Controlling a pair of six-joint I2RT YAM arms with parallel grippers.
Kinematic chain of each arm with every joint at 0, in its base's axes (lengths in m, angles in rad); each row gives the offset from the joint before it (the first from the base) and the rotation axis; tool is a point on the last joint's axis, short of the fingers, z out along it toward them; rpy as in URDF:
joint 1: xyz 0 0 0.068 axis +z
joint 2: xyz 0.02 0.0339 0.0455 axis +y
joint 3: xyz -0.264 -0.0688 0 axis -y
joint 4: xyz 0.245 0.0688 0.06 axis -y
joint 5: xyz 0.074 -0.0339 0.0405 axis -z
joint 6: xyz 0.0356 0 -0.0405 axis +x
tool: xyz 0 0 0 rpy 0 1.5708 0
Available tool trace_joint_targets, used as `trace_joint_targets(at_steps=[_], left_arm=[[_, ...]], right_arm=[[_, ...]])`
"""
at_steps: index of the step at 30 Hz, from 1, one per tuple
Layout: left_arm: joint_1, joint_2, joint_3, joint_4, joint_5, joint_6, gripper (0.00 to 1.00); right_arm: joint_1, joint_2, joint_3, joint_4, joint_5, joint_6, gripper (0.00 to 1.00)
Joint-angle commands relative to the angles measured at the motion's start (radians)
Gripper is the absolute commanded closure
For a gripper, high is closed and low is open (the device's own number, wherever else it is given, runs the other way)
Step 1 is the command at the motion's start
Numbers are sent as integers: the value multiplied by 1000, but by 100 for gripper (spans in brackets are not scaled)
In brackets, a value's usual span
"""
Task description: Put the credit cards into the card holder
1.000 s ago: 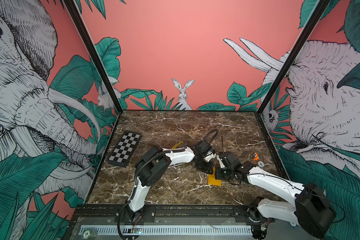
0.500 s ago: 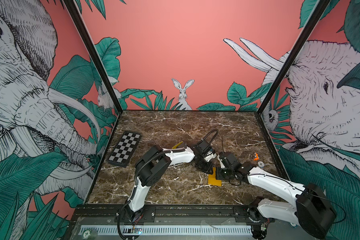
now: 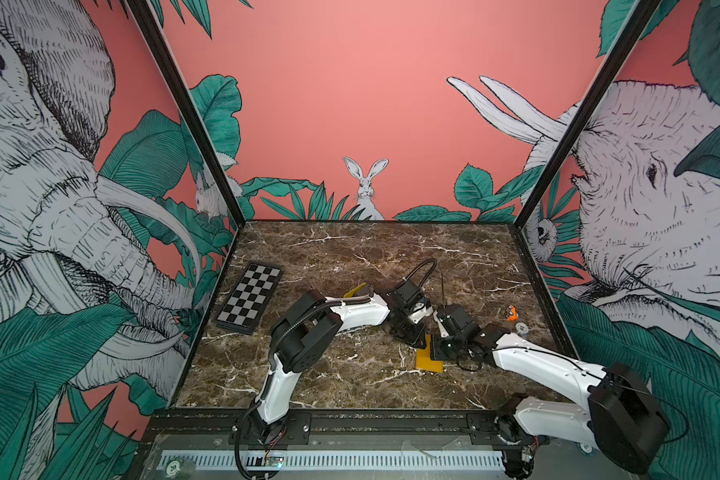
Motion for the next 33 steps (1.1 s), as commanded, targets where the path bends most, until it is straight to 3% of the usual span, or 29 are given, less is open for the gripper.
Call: trace_joint_targets(at_steps=[1,33], left_arm=[[-14,11,9,-43,0,17,79],[-16,15,9,-43,-2,17,79]], right_arm=[[8,18,2,-34,25,10,100],[17,56,-67,-15,57,79,100]])
